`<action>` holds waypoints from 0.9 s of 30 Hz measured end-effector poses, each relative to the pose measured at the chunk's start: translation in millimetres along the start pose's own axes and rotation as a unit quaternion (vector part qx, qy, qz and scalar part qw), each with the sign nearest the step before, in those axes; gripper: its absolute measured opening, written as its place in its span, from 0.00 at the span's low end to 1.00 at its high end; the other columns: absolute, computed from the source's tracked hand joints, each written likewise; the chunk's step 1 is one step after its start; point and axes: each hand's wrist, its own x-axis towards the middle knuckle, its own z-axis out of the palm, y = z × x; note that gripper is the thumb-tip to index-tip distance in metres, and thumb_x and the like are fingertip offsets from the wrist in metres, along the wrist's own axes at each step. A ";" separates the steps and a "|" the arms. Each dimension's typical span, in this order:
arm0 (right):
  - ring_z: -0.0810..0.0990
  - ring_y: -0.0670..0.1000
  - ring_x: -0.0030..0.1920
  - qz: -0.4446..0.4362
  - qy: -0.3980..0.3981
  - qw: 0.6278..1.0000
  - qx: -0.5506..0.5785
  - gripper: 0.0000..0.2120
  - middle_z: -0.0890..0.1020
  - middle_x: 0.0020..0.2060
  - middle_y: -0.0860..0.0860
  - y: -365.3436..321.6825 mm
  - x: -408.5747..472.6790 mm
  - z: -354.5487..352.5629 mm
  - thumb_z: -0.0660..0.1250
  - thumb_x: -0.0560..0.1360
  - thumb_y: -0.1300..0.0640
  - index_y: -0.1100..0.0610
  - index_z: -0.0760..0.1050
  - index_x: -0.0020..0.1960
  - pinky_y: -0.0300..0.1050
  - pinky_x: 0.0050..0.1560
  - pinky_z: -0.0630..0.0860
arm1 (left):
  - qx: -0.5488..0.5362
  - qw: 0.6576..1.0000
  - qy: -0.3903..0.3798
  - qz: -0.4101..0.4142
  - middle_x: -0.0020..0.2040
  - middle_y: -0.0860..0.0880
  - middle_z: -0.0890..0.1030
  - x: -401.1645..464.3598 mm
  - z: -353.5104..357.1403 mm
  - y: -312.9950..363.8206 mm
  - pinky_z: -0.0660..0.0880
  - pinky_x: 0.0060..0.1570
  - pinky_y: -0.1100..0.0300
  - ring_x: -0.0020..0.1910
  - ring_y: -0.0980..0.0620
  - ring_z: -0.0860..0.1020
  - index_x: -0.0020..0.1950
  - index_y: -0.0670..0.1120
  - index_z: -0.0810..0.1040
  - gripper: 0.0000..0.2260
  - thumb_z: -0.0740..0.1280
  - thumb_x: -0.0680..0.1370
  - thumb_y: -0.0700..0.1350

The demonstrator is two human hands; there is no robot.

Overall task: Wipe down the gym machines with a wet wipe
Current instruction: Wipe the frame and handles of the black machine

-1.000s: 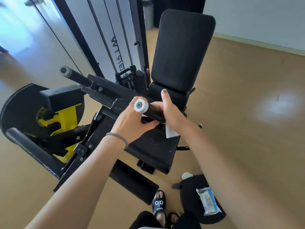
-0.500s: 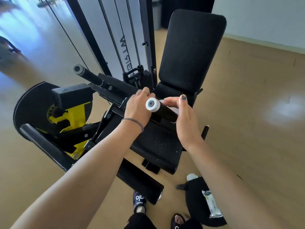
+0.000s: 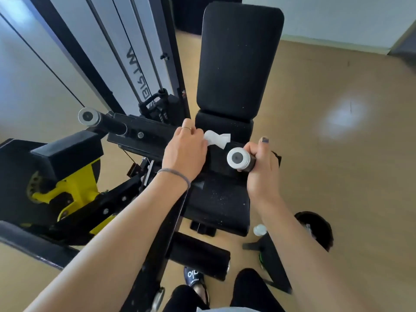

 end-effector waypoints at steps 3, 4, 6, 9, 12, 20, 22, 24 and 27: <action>0.64 0.47 0.31 -0.009 -0.008 1.000 -0.001 0.29 0.68 0.26 0.49 0.1 1.4 -2.4 0.42 0.84 0.43 0.55 0.64 0.30 0.42 0.37 0.61 | -0.042 0.997 -0.061 0.031 0.51 0.46 0.73 -11.3 -0.3 25.7 0.73 0.39 0.54 0.48 0.47 0.74 0.46 0.44 0.70 0.04 0.63 0.79 0.40; 0.66 0.47 0.31 -0.013 -0.017 1.000 0.001 0.30 0.70 0.26 0.49 0.3 1.7 -4.0 0.42 0.84 0.42 0.53 0.66 0.29 0.42 0.37 0.63 | -0.085 0.990 -0.100 0.043 0.49 0.46 0.75 -21.3 -1.7 41.4 0.74 0.41 0.53 0.46 0.46 0.76 0.48 0.43 0.71 0.03 0.65 0.79 0.40; 0.70 0.44 0.31 -0.030 -0.041 0.999 0.010 0.31 0.74 0.26 0.46 -0.8 0.8 -8.7 0.43 0.84 0.41 0.46 0.69 0.27 0.39 0.39 0.66 | -0.164 0.977 -0.124 0.051 0.44 0.47 0.76 -33.2 -3.4 57.3 0.74 0.39 0.52 0.39 0.46 0.76 0.50 0.42 0.70 0.07 0.68 0.78 0.41; 0.71 0.43 0.31 -0.056 -0.081 0.995 0.013 0.29 0.74 0.26 0.42 -5.7 0.2 -12.2 0.44 0.86 0.44 0.44 0.70 0.29 0.35 0.39 0.65 | -0.128 0.988 -0.071 -0.057 0.46 0.48 0.73 -15.3 -9.4 31.8 0.75 0.39 0.48 0.39 0.43 0.74 0.46 0.45 0.70 0.04 0.65 0.77 0.40; 0.72 0.44 0.32 -0.064 -0.083 0.994 -0.006 0.30 0.74 0.25 0.43 -6.7 2.4 -8.5 0.43 0.84 0.40 0.44 0.68 0.27 0.43 0.43 0.66 | -0.092 0.981 0.000 -0.170 0.47 0.49 0.73 -6.2 -16.9 0.7 0.73 0.42 0.52 0.44 0.43 0.74 0.46 0.47 0.73 0.02 0.63 0.78 0.42; 0.76 0.44 0.32 -0.057 -0.100 0.993 -0.006 0.29 0.77 0.25 0.45 -5.3 7.0 -9.9 0.43 0.80 0.37 0.44 0.69 0.28 0.45 0.44 0.71 | -0.042 0.992 -0.082 -0.087 0.47 0.47 0.75 -27.0 -13.2 32.2 0.78 0.43 0.47 0.41 0.44 0.77 0.45 0.43 0.77 0.02 0.66 0.77 0.38; 0.75 0.46 0.31 -0.070 -0.085 0.994 -0.011 0.30 0.76 0.25 0.48 -5.7 6.5 -8.2 0.41 0.79 0.37 0.49 0.69 0.29 0.44 0.41 0.70 | -0.026 0.985 -0.037 -0.167 0.48 0.49 0.75 -23.6 -24.3 9.0 0.77 0.43 0.51 0.43 0.46 0.76 0.42 0.43 0.79 0.05 0.66 0.78 0.39; 0.74 0.46 0.30 -0.076 -0.069 0.995 -0.006 0.29 0.76 0.25 0.49 -5.8 5.0 -6.4 0.41 0.79 0.38 0.51 0.68 0.29 0.43 0.39 0.69 | -0.021 0.985 -0.042 -0.164 0.48 0.50 0.75 -26.1 -26.7 14.0 0.77 0.44 0.51 0.43 0.47 0.76 0.41 0.44 0.79 0.06 0.65 0.77 0.39; 0.74 0.46 0.29 -0.083 -0.064 0.994 -0.001 0.27 0.75 0.24 0.47 -5.4 4.9 -6.6 0.43 0.80 0.41 0.47 0.67 0.28 0.43 0.38 0.69 | -0.056 0.990 -0.109 -0.067 0.45 0.50 0.76 -41.2 -21.4 47.6 0.77 0.42 0.51 0.40 0.47 0.77 0.43 0.44 0.78 0.04 0.67 0.77 0.42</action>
